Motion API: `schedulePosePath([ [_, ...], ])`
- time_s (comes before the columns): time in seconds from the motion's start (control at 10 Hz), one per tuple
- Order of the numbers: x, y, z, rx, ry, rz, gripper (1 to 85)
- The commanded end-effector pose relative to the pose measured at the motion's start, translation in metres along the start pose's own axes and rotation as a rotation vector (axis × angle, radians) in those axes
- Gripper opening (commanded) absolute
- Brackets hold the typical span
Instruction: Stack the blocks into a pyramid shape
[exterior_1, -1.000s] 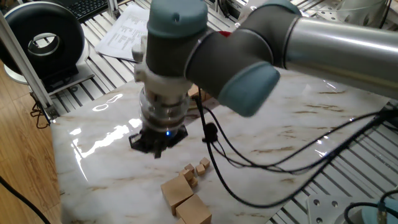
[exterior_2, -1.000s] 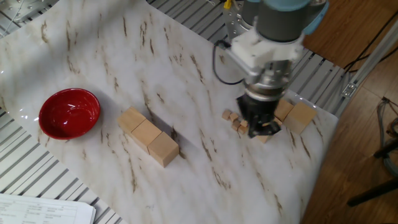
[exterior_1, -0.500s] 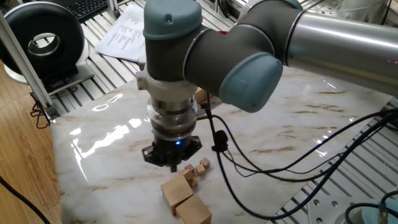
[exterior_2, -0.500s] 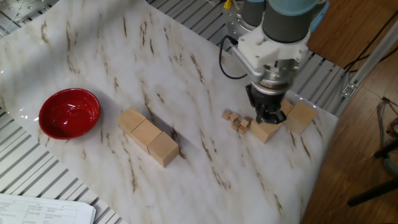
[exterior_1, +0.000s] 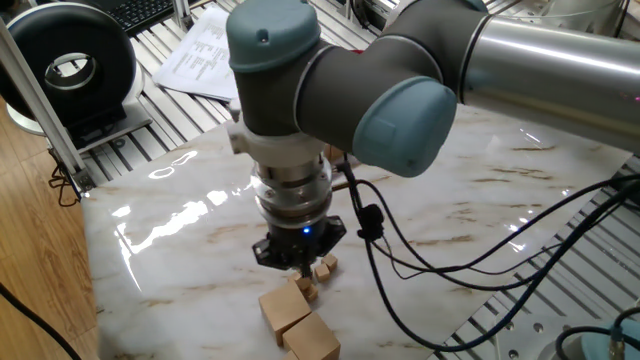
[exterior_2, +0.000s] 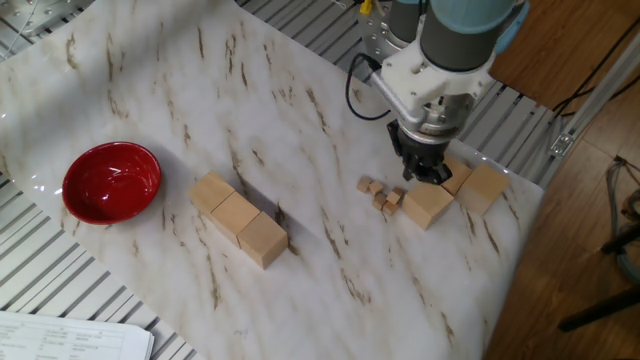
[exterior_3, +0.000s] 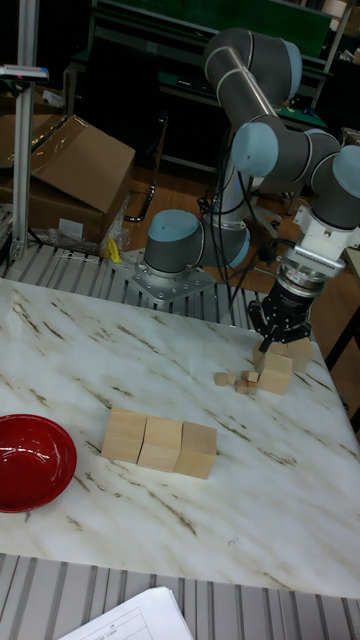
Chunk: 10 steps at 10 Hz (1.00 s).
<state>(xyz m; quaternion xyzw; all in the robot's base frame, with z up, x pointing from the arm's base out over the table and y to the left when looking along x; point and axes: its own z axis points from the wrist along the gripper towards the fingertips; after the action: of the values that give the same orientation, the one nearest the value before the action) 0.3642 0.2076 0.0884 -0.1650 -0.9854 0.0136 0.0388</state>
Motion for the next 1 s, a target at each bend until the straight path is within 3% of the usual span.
schedulePosePath([
  [0.0, -0.003, 0.005, 0.002, -0.042, -0.006, -0.035, 1.3],
  [0.1, -0.008, 0.0, 0.002, -0.025, -0.025, -0.047, 1.3],
  [0.3, -0.005, -0.001, 0.002, -0.019, -0.017, -0.061, 1.3],
  [0.4, -0.012, -0.002, 0.002, -0.014, -0.044, -0.106, 1.3],
  [0.5, -0.023, -0.01, 0.001, 0.022, -0.082, -0.19, 1.3],
  [0.6, -0.027, -0.012, 0.001, 0.033, -0.095, -0.241, 1.3],
  [0.9, -0.041, -0.005, -0.001, 0.025, -0.152, -0.377, 1.3],
])
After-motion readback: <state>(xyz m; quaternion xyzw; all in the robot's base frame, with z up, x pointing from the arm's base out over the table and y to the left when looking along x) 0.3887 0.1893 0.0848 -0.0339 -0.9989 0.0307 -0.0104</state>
